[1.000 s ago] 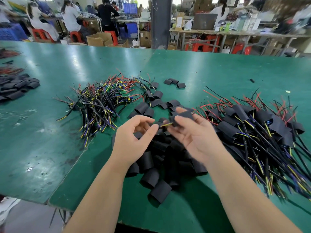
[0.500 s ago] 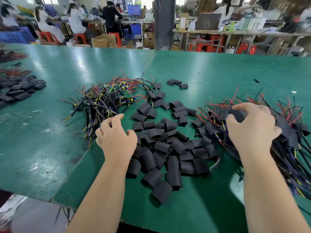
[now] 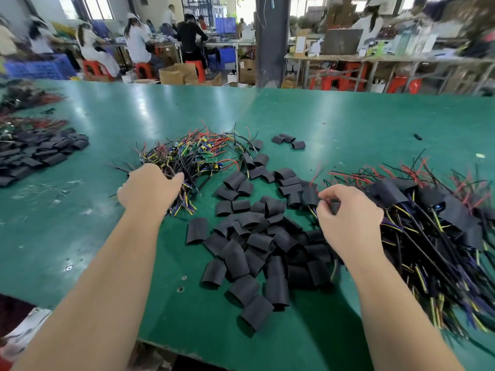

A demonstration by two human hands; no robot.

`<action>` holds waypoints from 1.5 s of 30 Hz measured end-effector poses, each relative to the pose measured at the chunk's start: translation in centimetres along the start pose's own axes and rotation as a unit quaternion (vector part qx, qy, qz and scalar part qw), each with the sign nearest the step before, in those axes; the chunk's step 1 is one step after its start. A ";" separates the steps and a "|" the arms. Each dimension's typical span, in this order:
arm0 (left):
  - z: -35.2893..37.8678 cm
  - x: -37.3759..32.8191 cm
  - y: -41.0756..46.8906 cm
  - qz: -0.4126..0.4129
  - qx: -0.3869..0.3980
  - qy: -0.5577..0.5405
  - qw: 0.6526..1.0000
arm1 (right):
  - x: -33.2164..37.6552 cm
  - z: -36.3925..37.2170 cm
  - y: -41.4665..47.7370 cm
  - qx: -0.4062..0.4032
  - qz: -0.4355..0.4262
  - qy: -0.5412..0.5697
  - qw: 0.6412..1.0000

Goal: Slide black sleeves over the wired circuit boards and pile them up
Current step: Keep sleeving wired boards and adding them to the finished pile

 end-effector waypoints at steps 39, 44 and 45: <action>-3.8 -10.4 -15.5 0.302 0.092 -0.341 0.885 | 3.6 6.3 -4.5 0.276 0.266 0.611 0.692; -2.5 -10.1 -14.7 0.319 0.052 -0.308 0.895 | 0.9 6.4 -3.7 0.193 0.272 0.460 0.823; -2.2 -9.8 -14.5 0.330 0.030 -0.284 0.900 | 1.0 6.2 -3.6 0.186 0.268 0.467 0.822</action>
Point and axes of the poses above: each hand's wrist, its own y-axis towards the middle knuckle, its own z-axis out of the palm, x = y × z, the point moved 8 cm from there along y, towards the middle knuckle, and after that the axes turned 10 degrees about -x, right-handed, at the moved point
